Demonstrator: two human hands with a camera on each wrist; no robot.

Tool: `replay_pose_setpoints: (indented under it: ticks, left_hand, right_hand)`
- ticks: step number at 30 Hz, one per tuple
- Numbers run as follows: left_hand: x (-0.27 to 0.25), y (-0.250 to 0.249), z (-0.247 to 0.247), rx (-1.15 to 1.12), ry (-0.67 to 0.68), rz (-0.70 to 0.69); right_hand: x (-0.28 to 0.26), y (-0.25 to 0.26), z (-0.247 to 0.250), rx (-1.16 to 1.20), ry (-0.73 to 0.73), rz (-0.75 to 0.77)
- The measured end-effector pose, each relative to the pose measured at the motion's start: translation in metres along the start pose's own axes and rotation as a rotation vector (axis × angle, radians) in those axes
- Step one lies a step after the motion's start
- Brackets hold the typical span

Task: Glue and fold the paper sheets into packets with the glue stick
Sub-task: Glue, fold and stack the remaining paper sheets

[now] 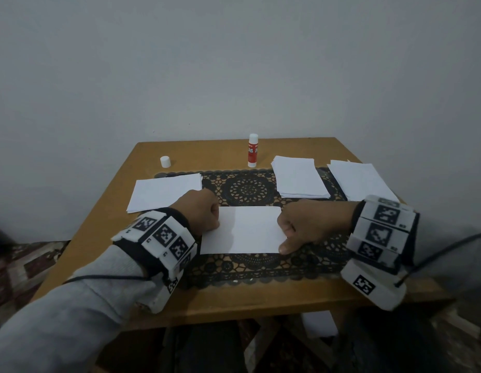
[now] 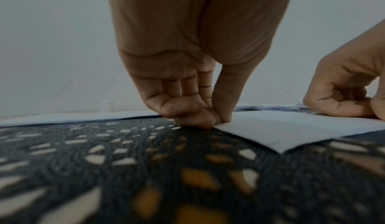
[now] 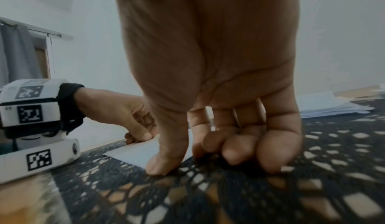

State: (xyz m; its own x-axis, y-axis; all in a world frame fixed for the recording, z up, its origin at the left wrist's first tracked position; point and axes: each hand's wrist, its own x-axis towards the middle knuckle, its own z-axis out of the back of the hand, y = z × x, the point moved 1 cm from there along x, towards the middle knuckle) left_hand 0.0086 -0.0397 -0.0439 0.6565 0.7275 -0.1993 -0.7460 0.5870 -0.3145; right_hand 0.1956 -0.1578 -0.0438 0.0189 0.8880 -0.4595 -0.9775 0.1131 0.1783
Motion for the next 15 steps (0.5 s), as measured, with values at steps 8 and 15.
replay_pose_setpoints:
  ticks: [8, 15]
  left_hand:
    - [-0.001, 0.0, 0.0, 0.006, -0.004, 0.007]
    - [0.001, 0.0, -0.001, 0.012, 0.004, 0.008]
  right_hand:
    - [-0.007, 0.002, 0.016, 0.019, 0.054, -0.01]
    - [-0.031, 0.052, -0.019, -0.268, 0.065, 0.112]
